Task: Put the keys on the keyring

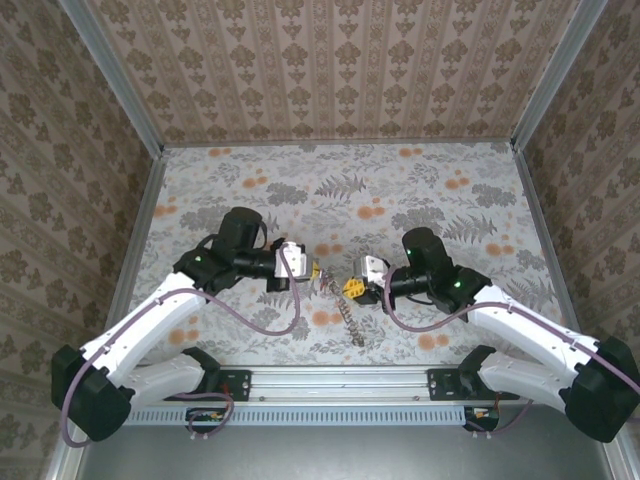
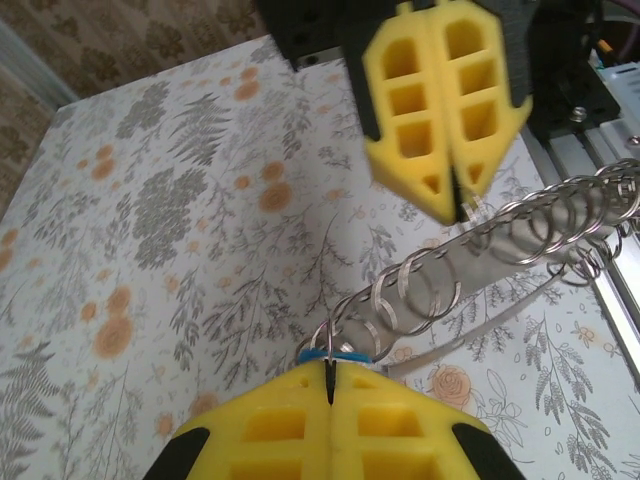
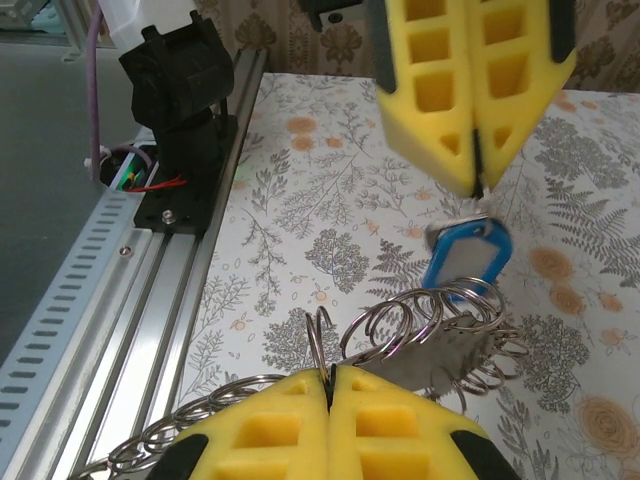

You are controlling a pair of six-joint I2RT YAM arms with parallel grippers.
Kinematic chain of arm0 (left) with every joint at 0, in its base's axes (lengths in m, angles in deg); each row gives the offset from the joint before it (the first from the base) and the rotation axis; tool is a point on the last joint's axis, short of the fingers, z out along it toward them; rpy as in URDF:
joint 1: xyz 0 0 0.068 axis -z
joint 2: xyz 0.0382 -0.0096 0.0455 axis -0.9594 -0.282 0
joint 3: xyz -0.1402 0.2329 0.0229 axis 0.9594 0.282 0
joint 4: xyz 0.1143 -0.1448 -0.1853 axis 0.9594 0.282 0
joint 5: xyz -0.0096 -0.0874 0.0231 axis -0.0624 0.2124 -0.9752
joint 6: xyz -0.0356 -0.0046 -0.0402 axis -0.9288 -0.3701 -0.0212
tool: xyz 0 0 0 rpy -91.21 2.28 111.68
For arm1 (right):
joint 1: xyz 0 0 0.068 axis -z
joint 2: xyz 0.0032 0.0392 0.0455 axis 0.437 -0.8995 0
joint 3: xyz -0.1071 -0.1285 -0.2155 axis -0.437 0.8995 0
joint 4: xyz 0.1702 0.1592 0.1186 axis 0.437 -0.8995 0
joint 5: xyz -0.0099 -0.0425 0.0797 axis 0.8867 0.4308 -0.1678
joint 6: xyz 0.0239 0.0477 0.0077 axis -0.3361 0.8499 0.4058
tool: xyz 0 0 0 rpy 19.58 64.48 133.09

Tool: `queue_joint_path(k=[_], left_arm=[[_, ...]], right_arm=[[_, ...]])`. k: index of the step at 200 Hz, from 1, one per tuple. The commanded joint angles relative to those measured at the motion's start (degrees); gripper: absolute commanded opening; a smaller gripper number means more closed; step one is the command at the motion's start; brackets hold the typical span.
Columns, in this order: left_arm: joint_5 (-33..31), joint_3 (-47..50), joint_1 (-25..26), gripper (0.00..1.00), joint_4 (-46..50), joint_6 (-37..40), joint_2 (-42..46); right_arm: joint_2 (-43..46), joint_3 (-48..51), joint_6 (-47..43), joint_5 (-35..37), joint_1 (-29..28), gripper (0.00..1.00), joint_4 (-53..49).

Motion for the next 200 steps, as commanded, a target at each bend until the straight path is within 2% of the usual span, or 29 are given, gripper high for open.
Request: queue_joint_path(k=[1, 91, 124, 200], left_arm=[[3.1, -1.26, 1.05, 0.0, -0.26, 4.42, -0.78], [-1.37, -1.27, 5.91, 0.0, 1.03, 9.12, -1.66], [-7.64, -2.01, 7.8, 0.0, 0.88, 9.16, -2.2], [-9.38, -0.15, 9.07, 0.0, -1.51, 9.46, -0.46]], right_arm=[[-0.78, -1.3, 1.52, -2.04, -0.43, 0.0, 3.92], [-5.4, -3.95, 4.78, -3.45, -0.68, 0.0, 3.89], [-5.48, -3.77, 5.67, -3.63, -0.68, 0.0, 4.37], [-6.06, -4.03, 7.73, -2.41, -0.51, 0.0, 4.71]])
